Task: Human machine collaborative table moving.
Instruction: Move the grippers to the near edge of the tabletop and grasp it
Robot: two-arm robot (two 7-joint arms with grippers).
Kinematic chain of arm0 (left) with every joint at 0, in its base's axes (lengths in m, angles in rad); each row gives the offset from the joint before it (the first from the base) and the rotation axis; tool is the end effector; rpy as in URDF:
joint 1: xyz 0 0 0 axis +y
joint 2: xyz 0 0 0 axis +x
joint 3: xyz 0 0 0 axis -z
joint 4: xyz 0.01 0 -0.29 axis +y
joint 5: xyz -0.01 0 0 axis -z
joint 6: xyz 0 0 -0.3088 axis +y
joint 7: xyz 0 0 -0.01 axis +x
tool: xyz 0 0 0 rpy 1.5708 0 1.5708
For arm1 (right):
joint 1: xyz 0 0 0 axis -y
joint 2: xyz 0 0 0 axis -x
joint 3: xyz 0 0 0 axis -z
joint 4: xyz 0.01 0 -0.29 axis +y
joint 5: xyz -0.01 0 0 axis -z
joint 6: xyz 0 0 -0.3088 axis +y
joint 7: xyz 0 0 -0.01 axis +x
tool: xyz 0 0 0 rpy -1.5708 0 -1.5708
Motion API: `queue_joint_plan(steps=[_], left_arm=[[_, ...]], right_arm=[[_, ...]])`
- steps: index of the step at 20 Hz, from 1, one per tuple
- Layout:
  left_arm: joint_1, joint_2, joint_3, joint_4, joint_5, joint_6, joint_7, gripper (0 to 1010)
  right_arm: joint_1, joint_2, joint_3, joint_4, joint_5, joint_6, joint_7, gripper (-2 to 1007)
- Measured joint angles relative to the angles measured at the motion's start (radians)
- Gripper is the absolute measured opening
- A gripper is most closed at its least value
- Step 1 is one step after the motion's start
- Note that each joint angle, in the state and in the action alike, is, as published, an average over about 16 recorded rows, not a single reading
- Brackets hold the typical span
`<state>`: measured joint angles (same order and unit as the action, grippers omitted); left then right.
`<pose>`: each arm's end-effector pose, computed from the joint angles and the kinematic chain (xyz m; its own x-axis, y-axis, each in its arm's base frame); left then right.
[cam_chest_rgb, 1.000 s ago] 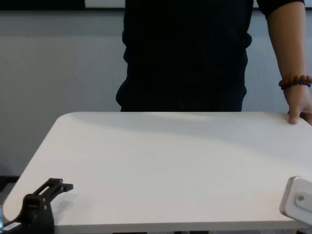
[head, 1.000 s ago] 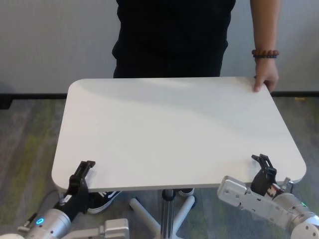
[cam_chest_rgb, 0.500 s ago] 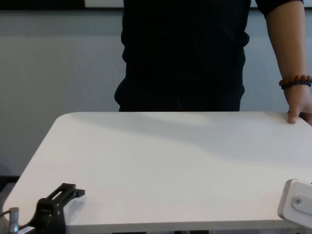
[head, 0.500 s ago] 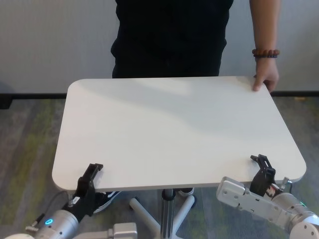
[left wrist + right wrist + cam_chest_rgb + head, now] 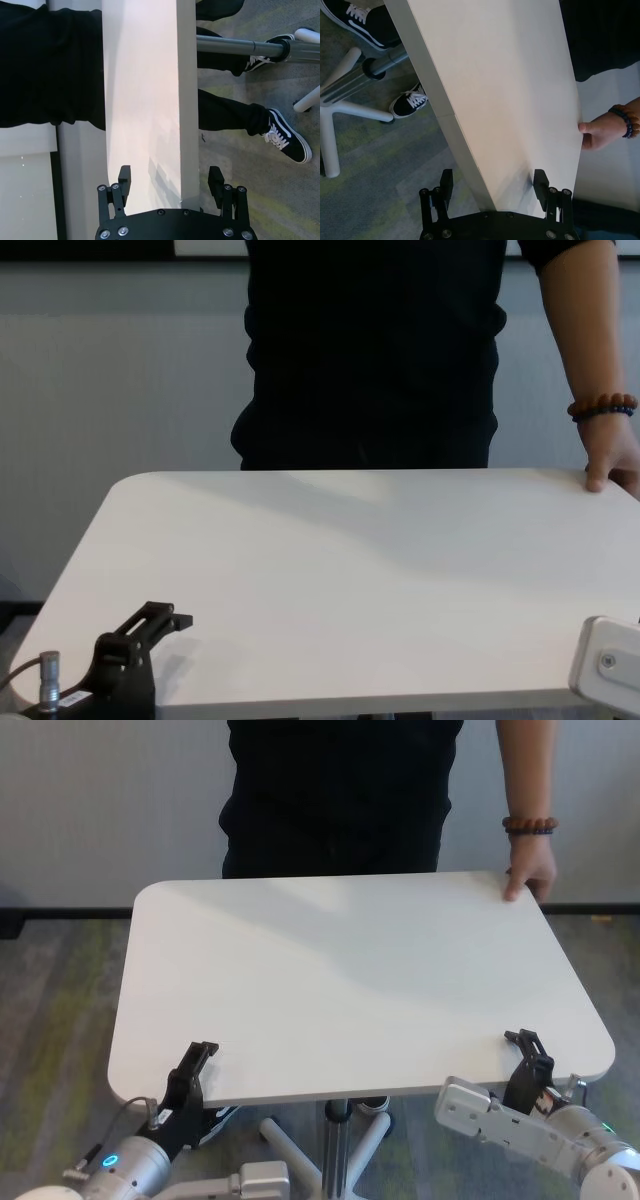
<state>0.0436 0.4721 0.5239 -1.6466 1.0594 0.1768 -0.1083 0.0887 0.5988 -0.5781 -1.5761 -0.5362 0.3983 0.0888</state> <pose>0.2710 -0.0194 -0.3327 0.3288 -0.0229 0.9441 -0.8935 0.3162 0.3188 0.3057 -0.0233 -0.3235 0.4722 -0.2984 0.8295 0.8808 0.1215 -0.4577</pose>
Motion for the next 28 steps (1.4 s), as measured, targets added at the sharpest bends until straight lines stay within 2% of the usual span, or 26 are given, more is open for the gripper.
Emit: queue_joint_plan(steps=[14,28], left_arm=[[-0.01,-0.014,0.005,0.022,-0.001,0.001,0.005,1001],[-0.014,-0.005,-0.002,-0.014,-0.012,0.007,-0.032,1001]], right_arm=[[0.022,-0.02,0.01,0.04,-0.04,-0.025,0.022,1005],[0.023,-0.034,0.025,0.038,-0.102,-0.033,0.004,1005]])
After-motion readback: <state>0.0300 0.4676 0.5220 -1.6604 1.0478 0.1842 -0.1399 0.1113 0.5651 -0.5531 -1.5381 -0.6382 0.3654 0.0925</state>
